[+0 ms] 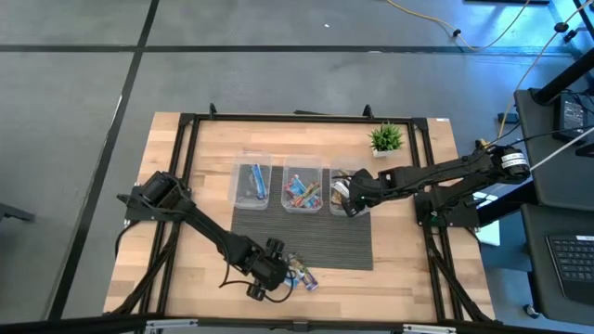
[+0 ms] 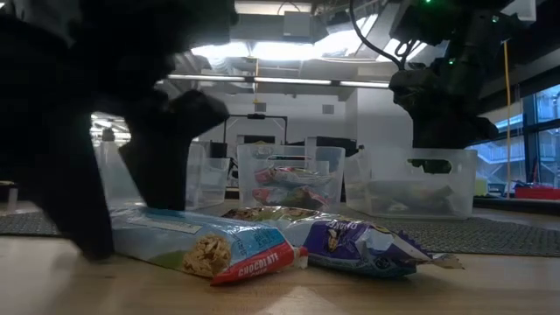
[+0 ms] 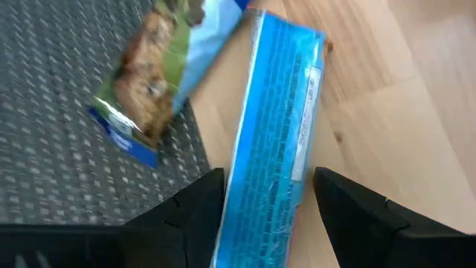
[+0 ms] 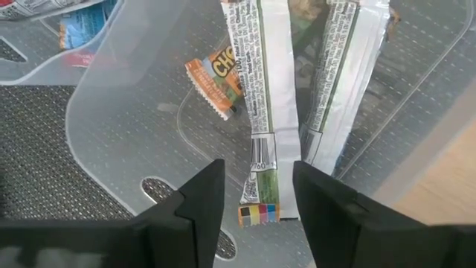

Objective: Pick and place Granola Bars by type
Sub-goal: Put the red granola bar into the middle transparent bin, then put the blue granola bar into the left transparent bin, then return to Home Position

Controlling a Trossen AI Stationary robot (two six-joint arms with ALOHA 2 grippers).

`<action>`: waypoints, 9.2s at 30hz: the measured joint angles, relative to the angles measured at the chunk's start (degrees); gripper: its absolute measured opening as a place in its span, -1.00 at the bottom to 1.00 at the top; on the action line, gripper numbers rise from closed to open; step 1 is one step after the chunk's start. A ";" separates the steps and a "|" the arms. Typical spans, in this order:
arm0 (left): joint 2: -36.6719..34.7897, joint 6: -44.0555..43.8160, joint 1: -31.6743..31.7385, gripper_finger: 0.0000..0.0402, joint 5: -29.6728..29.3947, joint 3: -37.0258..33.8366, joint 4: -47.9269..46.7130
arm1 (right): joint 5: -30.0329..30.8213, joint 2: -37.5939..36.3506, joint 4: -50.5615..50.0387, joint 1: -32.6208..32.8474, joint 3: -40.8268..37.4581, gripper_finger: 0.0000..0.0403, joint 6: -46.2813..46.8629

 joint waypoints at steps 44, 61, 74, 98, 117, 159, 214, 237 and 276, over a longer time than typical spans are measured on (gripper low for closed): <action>-21.92 -19.33 20.30 -0.69 -22.11 0.00 -1.66 | 15.79 -0.09 -0.19 14.78 24.22 -0.19 -21.58; -9.10 -25.15 30.25 -0.69 -12.90 0.00 1.49 | 16.56 -0.09 -9.61 20.40 24.22 -0.19 -9.16; -7.18 -25.59 30.20 -0.67 -13.86 0.00 2.03 | 16.08 -0.09 -9.56 20.79 24.22 -0.19 -9.35; -16.96 13.98 23.54 -0.22 13.16 0.22 6.73 | 13.00 -0.09 -11.10 20.92 24.15 -0.19 -9.84; -14.20 12.38 9.05 -0.09 8.54 0.15 18.09 | 13.59 -0.09 -10.93 20.90 24.14 -0.19 -10.05; 7.01 16.81 7.58 0.15 8.33 0.16 26.21 | 16.19 -0.02 -10.98 20.90 24.15 -0.19 -11.11; -29.99 -42.98 25.86 -0.43 -32.48 -11.32 -23.70 | 24.27 -0.04 -10.82 20.85 24.15 -0.19 -10.88; -28.80 -54.64 32.06 -0.43 -30.52 -22.90 -14.95 | 25.61 -0.09 -10.82 20.59 24.15 -0.19 -9.60; -60.80 -16.54 20.90 -0.37 3.56 -46.07 40.30 | 7.31 -4.36 46.95 20.87 -3.15 -0.19 -30.87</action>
